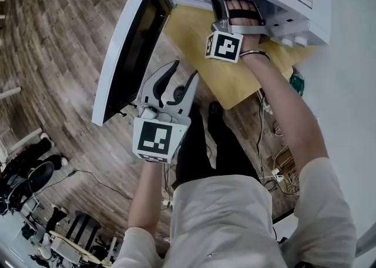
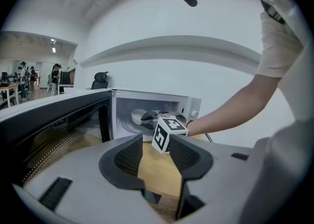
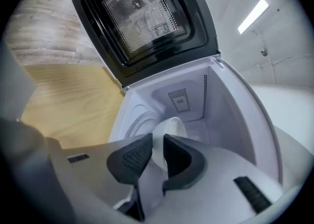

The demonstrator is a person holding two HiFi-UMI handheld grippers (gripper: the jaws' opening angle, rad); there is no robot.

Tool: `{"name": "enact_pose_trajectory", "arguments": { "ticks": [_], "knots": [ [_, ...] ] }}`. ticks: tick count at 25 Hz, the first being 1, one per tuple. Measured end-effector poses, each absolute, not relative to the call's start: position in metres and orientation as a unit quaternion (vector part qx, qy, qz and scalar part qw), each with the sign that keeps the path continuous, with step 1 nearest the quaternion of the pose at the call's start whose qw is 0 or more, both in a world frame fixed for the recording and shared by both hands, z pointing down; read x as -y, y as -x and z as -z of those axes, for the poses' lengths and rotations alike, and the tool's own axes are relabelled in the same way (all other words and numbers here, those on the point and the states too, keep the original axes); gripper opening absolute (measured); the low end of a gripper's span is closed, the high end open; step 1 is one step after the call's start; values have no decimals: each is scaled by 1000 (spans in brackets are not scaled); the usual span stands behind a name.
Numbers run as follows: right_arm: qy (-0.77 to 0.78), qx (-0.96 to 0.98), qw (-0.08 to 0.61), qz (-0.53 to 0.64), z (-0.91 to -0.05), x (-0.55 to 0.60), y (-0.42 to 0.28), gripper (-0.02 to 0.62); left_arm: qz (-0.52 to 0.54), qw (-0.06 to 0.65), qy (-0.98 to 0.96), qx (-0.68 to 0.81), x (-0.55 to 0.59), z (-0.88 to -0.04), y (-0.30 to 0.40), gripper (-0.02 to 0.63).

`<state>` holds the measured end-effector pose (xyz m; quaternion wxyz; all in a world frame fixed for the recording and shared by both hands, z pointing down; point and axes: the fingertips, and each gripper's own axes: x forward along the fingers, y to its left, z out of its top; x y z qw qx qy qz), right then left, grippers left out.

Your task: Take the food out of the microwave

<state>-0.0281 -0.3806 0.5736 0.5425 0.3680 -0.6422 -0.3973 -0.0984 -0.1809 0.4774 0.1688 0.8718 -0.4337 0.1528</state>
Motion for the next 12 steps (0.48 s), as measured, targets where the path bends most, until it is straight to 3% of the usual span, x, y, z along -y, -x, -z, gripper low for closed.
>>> {"name": "enact_pose_trajectory", "arguments": {
  "ticks": [12],
  "knots": [
    [-348, 665, 535, 388, -559, 329, 15, 64, -156, 164, -866, 446, 154, -456, 77, 160]
  ]
}}
